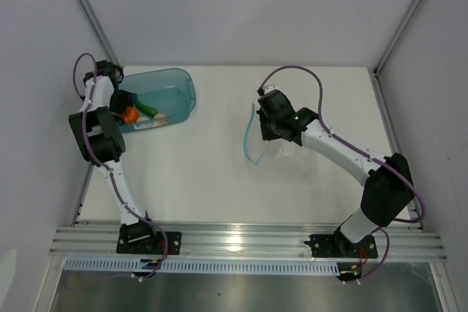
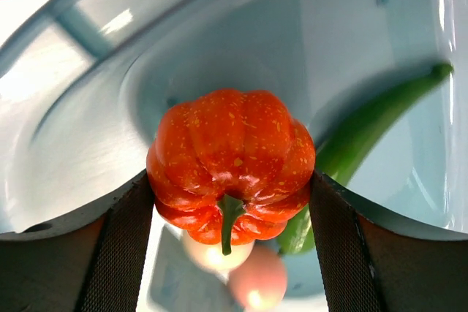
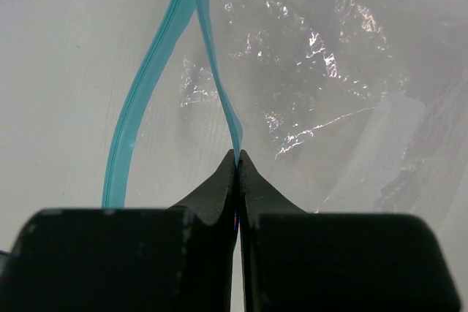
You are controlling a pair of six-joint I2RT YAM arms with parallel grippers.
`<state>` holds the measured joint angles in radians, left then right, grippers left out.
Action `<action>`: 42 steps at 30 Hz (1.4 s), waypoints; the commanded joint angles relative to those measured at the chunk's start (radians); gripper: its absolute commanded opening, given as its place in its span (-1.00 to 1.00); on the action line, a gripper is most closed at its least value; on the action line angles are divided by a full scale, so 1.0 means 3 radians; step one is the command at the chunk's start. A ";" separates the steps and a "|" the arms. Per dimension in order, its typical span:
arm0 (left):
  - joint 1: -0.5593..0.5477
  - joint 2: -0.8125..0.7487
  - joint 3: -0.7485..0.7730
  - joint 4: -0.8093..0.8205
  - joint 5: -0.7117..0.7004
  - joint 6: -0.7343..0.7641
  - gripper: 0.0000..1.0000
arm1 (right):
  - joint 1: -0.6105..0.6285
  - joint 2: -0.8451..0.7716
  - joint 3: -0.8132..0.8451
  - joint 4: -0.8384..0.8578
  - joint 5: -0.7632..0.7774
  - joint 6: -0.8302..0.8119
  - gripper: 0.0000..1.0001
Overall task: Place the food in the zip-top bag and seal the zipper
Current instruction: Pick up the fake vegetable from the bin, then place the fake vegetable in the zipper food storage bag.
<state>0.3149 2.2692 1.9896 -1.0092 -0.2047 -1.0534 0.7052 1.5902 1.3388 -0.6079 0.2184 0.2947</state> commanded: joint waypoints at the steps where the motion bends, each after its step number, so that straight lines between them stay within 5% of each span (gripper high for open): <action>1: -0.0093 -0.0598 -0.0260 0.0290 -0.0018 0.0218 -0.99 | -0.0049 -0.0029 0.0078 0.0083 -0.0058 0.0071 -1.00; 16: -0.0461 -0.1806 -0.1682 0.1564 0.0441 0.0852 -0.99 | -0.0070 -0.0003 0.0185 -0.0044 -0.0119 0.0204 -1.00; 22: -0.0896 -0.2704 -0.2468 0.2156 0.1223 0.1281 -0.99 | 0.0027 -0.0121 0.0282 -0.0228 0.0003 0.0240 -1.00; 28: -0.1448 -0.3314 -0.2970 0.2592 0.2557 0.1645 -0.99 | 0.0150 -0.0254 0.0277 -0.0346 0.0049 0.0326 -1.00; 30: -0.1667 -0.3422 -0.3057 0.2791 0.3067 0.1615 -0.99 | 0.0196 -0.0269 0.0277 -0.0377 0.0044 0.0342 -1.00; 35: -0.2143 -0.3530 -0.3419 0.2990 0.3218 0.1549 -0.99 | 0.0318 -0.0356 0.0252 -0.0382 0.0003 0.0454 -1.00; 42: -0.2644 -0.3387 -0.3860 0.4237 0.3581 0.0956 -0.99 | 0.0349 -0.0438 0.0247 -0.0377 -0.0109 0.0536 -1.00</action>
<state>-0.4419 1.2312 0.8619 0.0364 0.7780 -0.6807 0.8059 1.5051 1.3823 -0.7193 0.1940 0.4259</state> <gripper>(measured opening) 0.778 0.006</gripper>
